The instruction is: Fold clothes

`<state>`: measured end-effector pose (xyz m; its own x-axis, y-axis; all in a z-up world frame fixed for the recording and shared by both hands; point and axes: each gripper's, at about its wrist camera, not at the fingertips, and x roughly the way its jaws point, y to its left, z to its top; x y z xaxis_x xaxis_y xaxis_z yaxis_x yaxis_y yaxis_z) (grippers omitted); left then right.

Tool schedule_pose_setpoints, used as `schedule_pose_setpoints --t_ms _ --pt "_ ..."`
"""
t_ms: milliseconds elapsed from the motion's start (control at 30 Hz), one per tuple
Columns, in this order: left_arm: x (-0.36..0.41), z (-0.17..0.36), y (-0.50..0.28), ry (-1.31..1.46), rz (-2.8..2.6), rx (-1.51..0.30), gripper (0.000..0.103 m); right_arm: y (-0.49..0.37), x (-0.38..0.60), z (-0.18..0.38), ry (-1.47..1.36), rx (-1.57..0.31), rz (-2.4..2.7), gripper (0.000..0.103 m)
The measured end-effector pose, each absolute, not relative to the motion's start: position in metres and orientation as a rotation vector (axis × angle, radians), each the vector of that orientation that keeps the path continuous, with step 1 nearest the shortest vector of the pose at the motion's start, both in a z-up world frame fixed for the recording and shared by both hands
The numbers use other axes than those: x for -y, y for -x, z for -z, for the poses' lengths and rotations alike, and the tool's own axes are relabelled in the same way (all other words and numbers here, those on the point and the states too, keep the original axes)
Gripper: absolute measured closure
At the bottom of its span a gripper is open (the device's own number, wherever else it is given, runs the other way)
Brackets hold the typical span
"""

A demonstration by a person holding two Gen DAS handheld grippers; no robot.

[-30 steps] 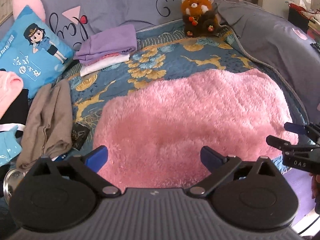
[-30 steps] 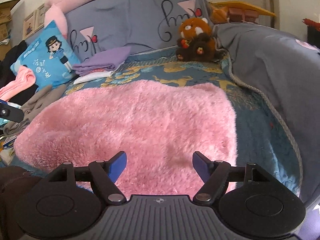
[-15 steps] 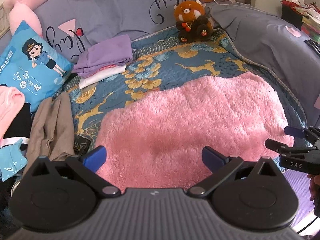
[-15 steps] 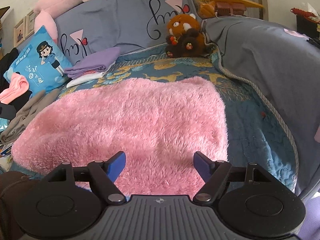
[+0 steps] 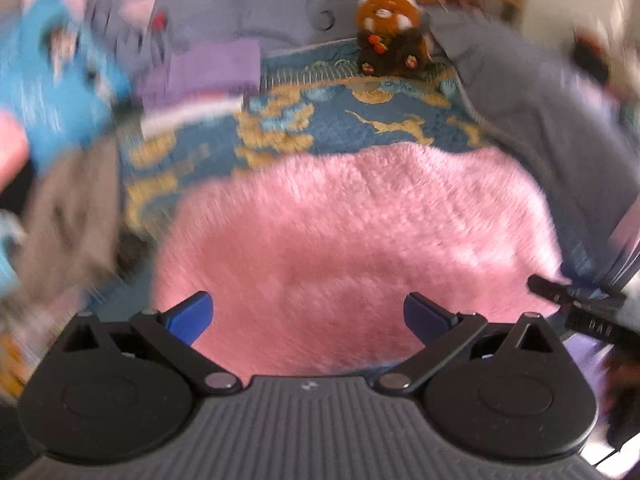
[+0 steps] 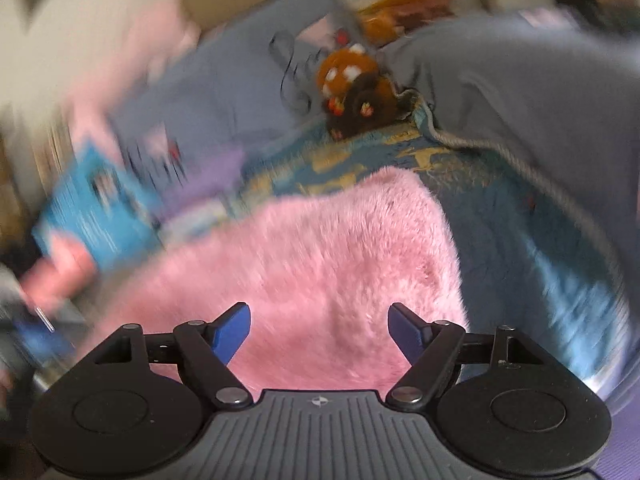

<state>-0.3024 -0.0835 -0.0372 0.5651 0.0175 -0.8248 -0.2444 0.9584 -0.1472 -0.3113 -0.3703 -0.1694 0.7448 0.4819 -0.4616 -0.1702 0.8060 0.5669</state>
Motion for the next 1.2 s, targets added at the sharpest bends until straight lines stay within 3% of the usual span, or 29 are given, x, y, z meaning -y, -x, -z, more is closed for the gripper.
schedule_pose_setpoints --t_ms 233,467,867,1033,1200 --pt "-0.009 0.08 0.343 0.683 -0.323 -1.004 0.001 0.324 0.413 0.192 -0.749 -0.682 -0.266 0.026" --pt "-0.065 0.125 0.377 1.176 -0.363 -0.984 0.001 0.324 0.429 0.239 -1.188 -0.79 -0.209 0.025" --pt "-0.083 0.172 0.359 1.463 -0.334 -0.914 0.0 0.297 0.393 0.264 -1.291 -0.853 -0.197 0.022" --pt "-0.085 0.2 0.345 1.622 -0.264 -0.803 0.001 0.285 0.385 0.263 -1.274 -0.825 -0.187 0.013" --pt "-0.079 0.216 0.327 1.681 -0.222 -0.72 0.001 0.279 0.382 0.264 -1.301 -0.769 -0.154 0.012"
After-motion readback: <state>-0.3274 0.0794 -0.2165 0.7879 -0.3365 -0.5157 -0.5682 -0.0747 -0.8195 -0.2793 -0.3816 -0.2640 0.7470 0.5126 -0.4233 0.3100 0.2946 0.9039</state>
